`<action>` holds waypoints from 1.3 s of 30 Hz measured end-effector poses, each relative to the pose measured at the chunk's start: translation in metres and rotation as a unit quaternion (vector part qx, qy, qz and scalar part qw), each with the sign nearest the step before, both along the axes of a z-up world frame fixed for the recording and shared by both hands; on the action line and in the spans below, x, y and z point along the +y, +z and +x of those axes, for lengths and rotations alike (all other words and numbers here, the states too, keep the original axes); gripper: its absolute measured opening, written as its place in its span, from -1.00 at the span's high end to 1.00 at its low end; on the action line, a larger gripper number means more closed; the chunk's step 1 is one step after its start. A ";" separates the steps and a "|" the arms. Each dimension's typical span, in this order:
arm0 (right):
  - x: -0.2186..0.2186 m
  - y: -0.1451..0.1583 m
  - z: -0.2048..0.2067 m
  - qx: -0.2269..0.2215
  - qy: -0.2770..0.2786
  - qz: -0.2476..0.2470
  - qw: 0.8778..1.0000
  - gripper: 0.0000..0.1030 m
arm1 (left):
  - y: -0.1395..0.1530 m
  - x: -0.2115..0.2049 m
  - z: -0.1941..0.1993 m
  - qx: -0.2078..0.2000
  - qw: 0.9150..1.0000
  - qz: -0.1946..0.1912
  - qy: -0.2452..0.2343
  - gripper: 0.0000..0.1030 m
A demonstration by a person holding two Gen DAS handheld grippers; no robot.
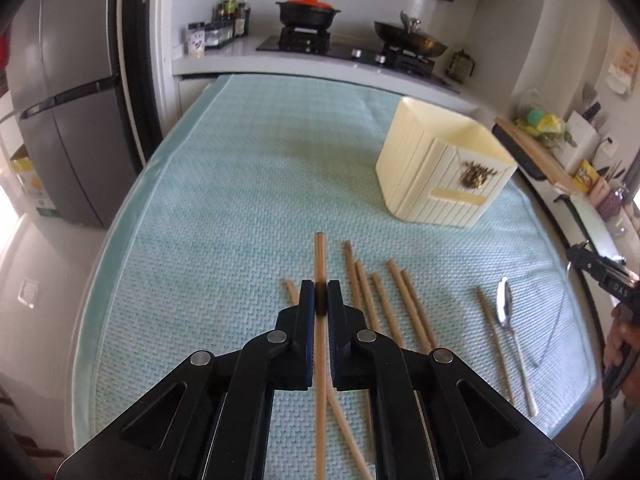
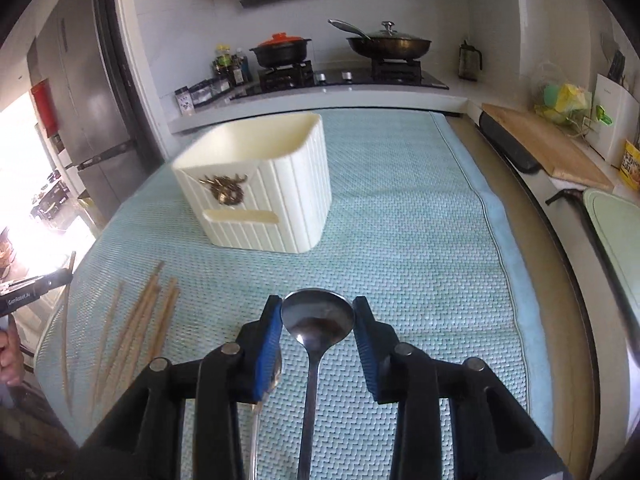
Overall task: Organize utensils
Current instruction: 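Grasp one wooden chopstick with left tool while right tool grasps the small metal spoon, then lower the chopstick into the cream holder with left tool while right tool drops the small spoon in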
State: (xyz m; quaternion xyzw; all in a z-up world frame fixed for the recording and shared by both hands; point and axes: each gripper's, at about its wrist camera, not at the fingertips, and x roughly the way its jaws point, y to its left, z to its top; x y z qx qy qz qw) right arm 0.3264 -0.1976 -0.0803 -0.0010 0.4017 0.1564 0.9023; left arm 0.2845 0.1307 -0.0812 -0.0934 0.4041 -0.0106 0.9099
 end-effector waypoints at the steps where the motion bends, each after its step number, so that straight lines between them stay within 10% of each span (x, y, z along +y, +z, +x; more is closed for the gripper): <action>1: 0.002 0.008 -0.005 -0.010 0.007 0.000 1.000 0.30 | 0.010 0.000 -0.005 -0.012 1.000 0.000 -0.002 0.92; 27: 0.024 0.098 -0.020 -0.098 0.053 0.001 0.994 0.31 | 0.085 0.006 0.001 -0.089 0.995 -0.042 -0.022 0.93; 39: 0.044 0.165 0.044 -0.141 0.052 0.018 0.988 0.31 | 0.179 -0.027 0.075 -0.163 0.985 -0.023 -0.049 0.93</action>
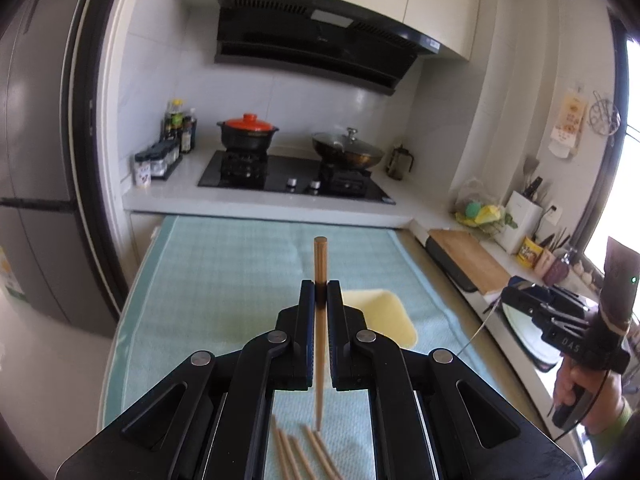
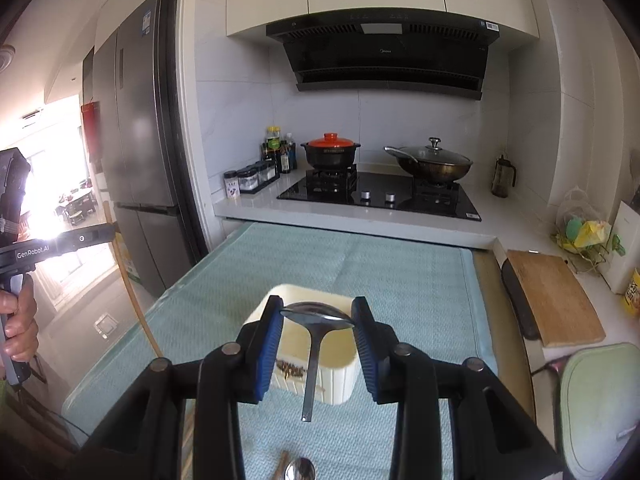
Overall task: Organize utensils
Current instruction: 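Lower the chopstick into the cream holder with left tool while right tool drops the small spoon in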
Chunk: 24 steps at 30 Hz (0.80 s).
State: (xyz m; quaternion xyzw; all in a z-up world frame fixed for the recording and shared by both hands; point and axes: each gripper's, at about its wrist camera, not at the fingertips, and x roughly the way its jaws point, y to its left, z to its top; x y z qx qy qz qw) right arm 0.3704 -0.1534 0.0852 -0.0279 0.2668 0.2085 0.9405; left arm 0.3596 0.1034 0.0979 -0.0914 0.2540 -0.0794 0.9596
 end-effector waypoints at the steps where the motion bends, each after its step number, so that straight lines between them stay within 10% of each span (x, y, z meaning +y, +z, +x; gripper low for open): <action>1: 0.003 0.006 0.009 -0.005 -0.002 0.004 1.000 0.31 | 0.008 -0.004 0.010 -0.008 1.000 0.001 0.003 0.93; 7: 0.020 0.008 0.062 -0.020 -0.018 0.008 1.000 0.31 | 0.017 -0.030 0.067 -0.019 1.000 -0.011 0.006 0.93; 24: 0.020 -0.126 0.133 0.164 -0.060 -0.011 0.985 0.29 | -0.114 -0.071 0.151 0.146 0.989 0.004 0.008 0.91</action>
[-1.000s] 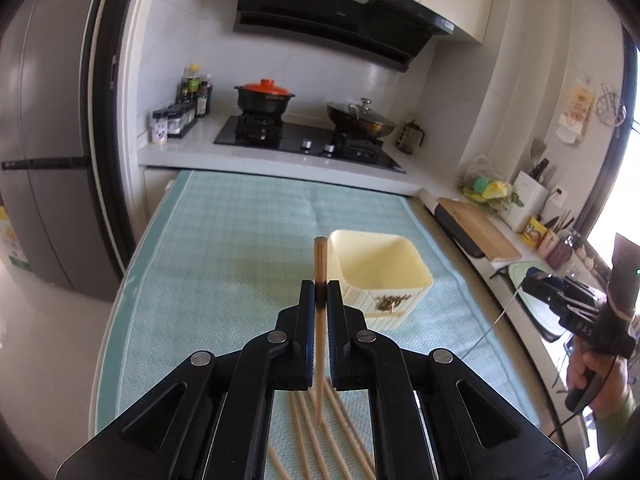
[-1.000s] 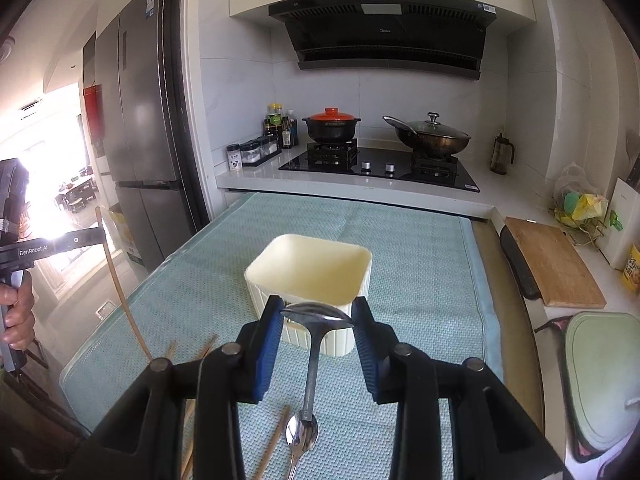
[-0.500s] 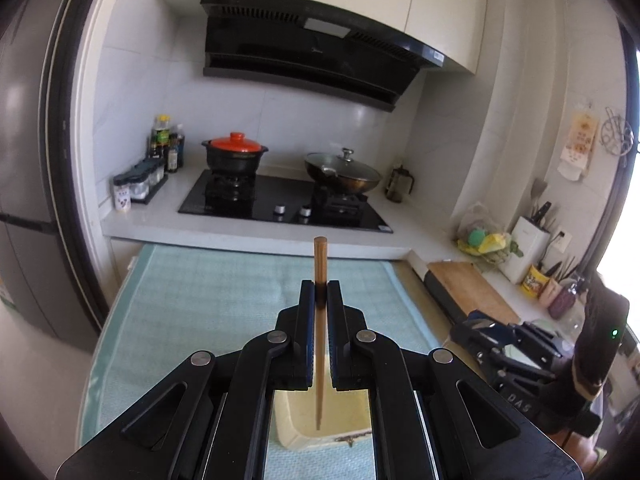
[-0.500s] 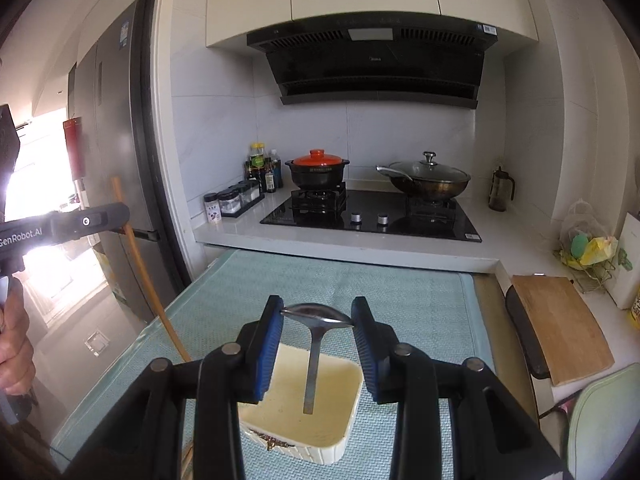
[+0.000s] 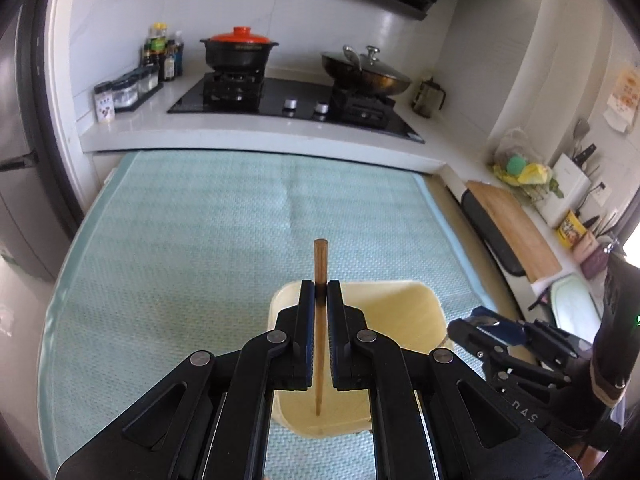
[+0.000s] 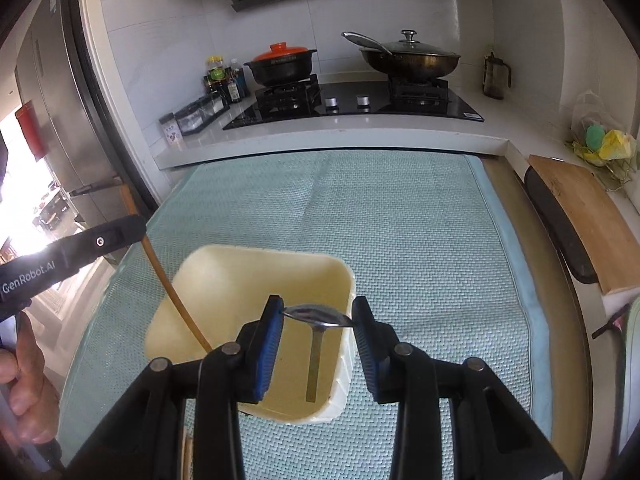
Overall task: Organize utensils
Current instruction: 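Lower the chopstick into the cream holder with left tool while right tool drops the small spoon in, then withdraw both open tools from the holder back over the table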
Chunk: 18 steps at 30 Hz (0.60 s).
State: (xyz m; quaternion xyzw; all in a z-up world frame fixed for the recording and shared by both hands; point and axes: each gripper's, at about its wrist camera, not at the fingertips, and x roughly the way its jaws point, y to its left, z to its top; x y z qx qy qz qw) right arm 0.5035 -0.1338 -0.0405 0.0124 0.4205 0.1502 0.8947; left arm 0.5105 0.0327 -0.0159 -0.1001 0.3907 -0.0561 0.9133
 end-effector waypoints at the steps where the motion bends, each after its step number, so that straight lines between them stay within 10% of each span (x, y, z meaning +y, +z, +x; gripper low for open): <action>1: 0.000 0.000 0.002 0.003 -0.003 0.001 1.000 0.26 | -0.002 0.001 0.000 0.007 1.000 0.000 0.002 0.89; 3: -0.003 0.003 0.002 0.006 -0.009 0.008 1.000 -0.10 | -0.001 0.005 -0.005 0.012 1.000 -0.002 0.003 0.56; 12: -0.050 0.088 -0.080 -0.107 0.000 0.006 0.994 -0.26 | 0.056 0.064 -0.129 -0.063 0.996 0.059 -0.015 -0.55; 18: -0.087 0.066 -0.203 -0.158 -0.009 -0.029 0.987 -0.33 | 0.039 0.111 -0.260 -0.075 0.991 0.110 0.006 -0.82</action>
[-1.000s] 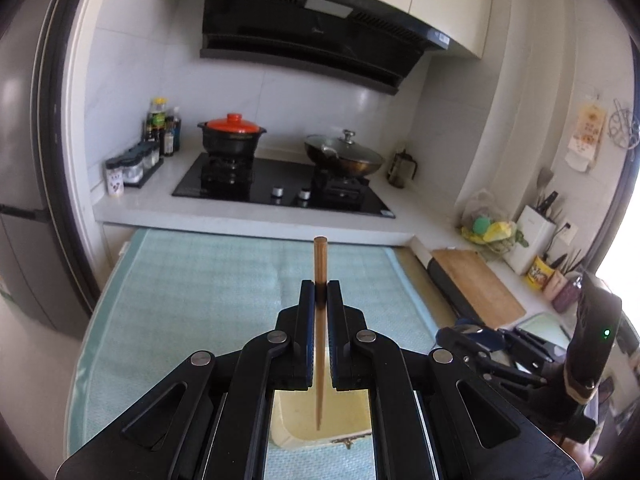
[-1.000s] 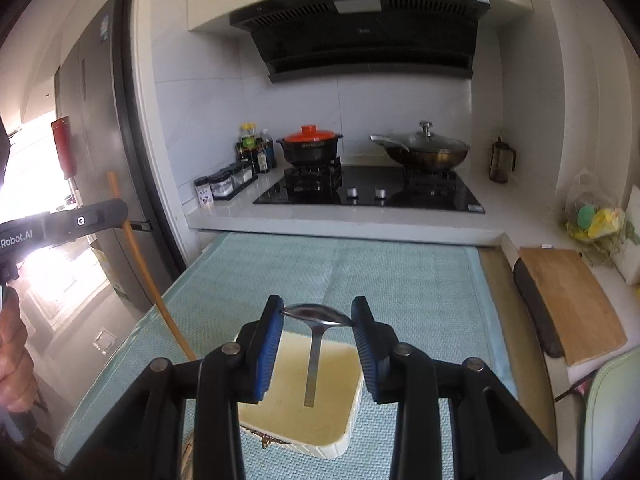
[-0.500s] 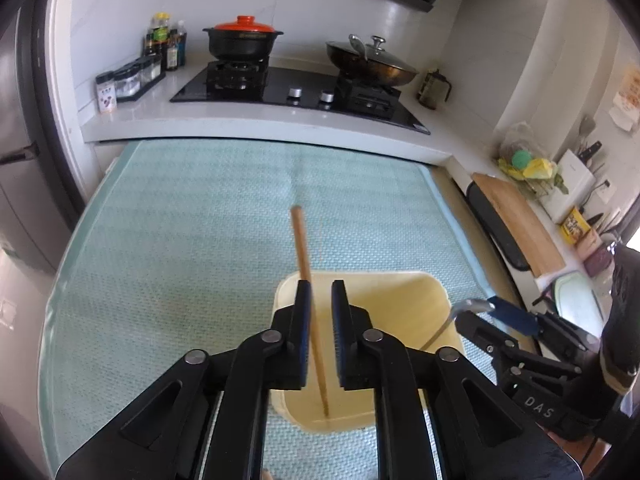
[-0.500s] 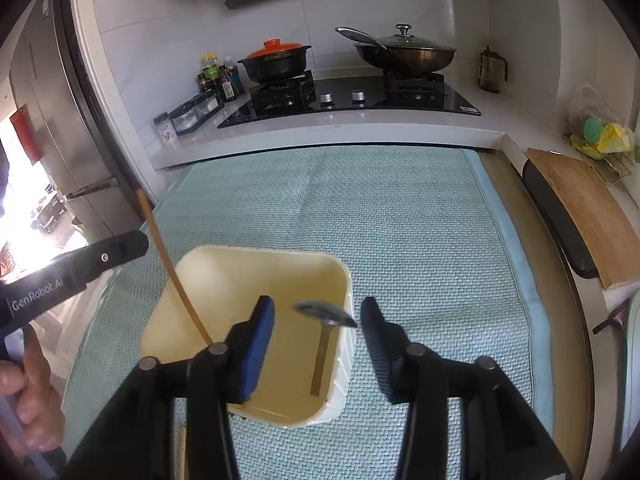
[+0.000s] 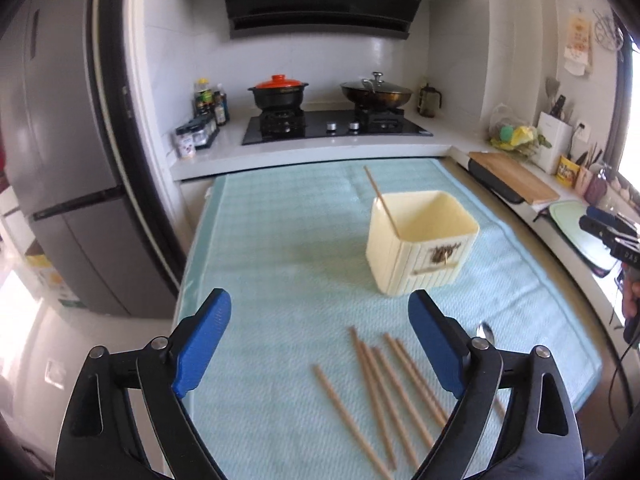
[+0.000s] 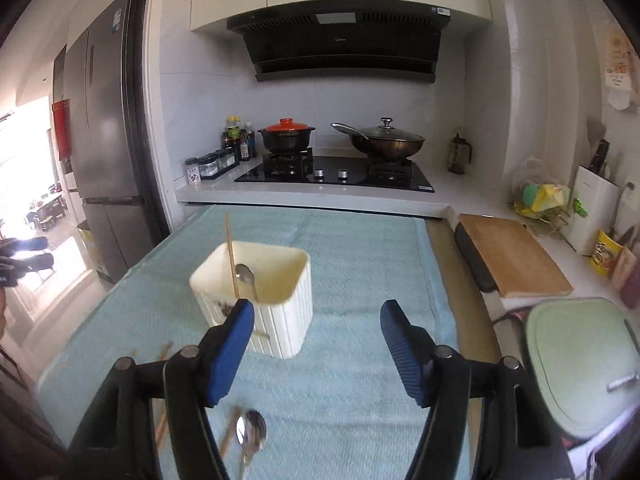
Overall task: Organize utensils
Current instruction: 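Withdraw both open tools from the holder back over the table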
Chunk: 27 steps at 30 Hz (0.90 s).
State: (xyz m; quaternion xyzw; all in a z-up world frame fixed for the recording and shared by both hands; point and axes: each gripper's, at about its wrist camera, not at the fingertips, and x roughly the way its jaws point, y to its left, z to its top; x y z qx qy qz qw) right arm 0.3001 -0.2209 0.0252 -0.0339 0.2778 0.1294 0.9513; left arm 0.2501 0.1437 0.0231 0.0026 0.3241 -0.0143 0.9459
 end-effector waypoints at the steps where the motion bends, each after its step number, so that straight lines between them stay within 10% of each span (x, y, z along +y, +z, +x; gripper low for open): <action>1: -0.003 -0.012 -0.019 -0.005 -0.015 -0.006 1.000 -0.33 | -0.009 0.007 -0.020 -0.004 1.000 -0.008 0.011 -0.83; 10: 0.001 -0.112 -0.132 0.057 -0.045 -0.016 0.997 -0.33 | -0.088 0.015 -0.100 -0.024 0.992 -0.091 0.084 -0.83; 27: 0.029 -0.100 -0.177 -0.001 -0.013 -0.042 0.999 -0.33 | -0.118 -0.036 -0.112 -0.021 0.989 -0.117 0.085 -0.83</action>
